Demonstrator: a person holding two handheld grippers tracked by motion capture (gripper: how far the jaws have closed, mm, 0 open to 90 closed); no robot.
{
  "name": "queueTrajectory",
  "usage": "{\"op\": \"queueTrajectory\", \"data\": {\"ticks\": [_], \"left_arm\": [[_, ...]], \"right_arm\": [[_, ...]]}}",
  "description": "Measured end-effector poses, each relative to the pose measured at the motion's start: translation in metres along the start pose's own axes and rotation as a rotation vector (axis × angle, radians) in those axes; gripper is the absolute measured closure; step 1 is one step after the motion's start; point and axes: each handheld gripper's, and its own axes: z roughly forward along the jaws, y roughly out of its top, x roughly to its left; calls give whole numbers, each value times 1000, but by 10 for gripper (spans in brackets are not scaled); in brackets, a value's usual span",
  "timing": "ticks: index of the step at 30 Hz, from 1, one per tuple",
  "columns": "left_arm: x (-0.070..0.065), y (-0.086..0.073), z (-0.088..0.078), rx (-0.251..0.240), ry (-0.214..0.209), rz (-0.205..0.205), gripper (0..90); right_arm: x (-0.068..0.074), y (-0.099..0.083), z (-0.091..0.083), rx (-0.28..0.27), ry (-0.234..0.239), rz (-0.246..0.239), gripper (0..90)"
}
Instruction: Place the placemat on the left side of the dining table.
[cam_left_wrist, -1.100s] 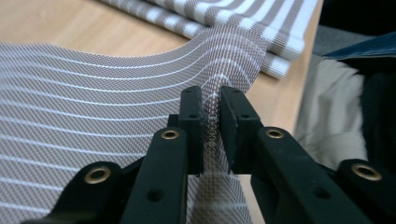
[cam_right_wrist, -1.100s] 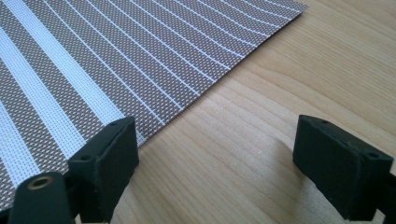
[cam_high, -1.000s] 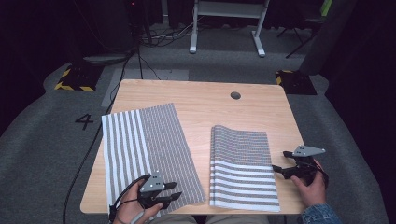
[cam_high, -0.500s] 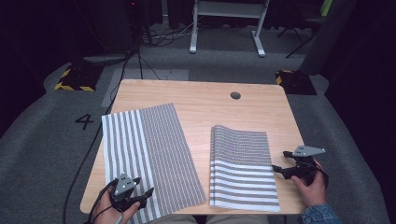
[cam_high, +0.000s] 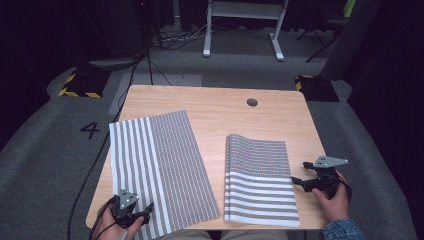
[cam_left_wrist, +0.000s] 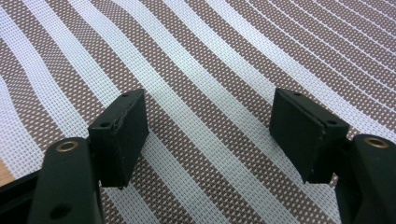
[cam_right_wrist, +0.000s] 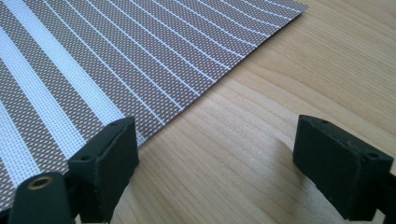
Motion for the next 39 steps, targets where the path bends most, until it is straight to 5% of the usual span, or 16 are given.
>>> {"op": "queueTrajectory", "data": {"ticks": [14, 16, 18, 22, 23, 30, 36, 39], "left_arm": [[-2, 1, 6, -46, 25, -6, 320], [-1, 2, 8, -59, 30, -11, 352], [2, 2, 10, -96, 7, 11, 590], [1, 5, 14, -114, 4, 35, 672], [-2, 6, 16, -117, 2, 49, 755], [-7, 10, 20, -111, 21, 104, 852], [6, 17, 24, -113, -20, 99, 893], [14, 19, 24, -96, -75, 76, 889]], "right_arm": [[0, 0, 0, 0, 0, 0, 144], [0, 0, 0, 0, 1, -1, 144], [0, 0, 0, 0, 1, 0, 144], [0, 0, 0, 0, 0, 0, 143], [0, 0, 0, 0, 1, -1, 143], [0, 0, 0, 1, 0, -1, 143], [0, 0, 0, 0, 1, -1, 143], [0, 0, 0, 0, 2, -1, 143]]}}
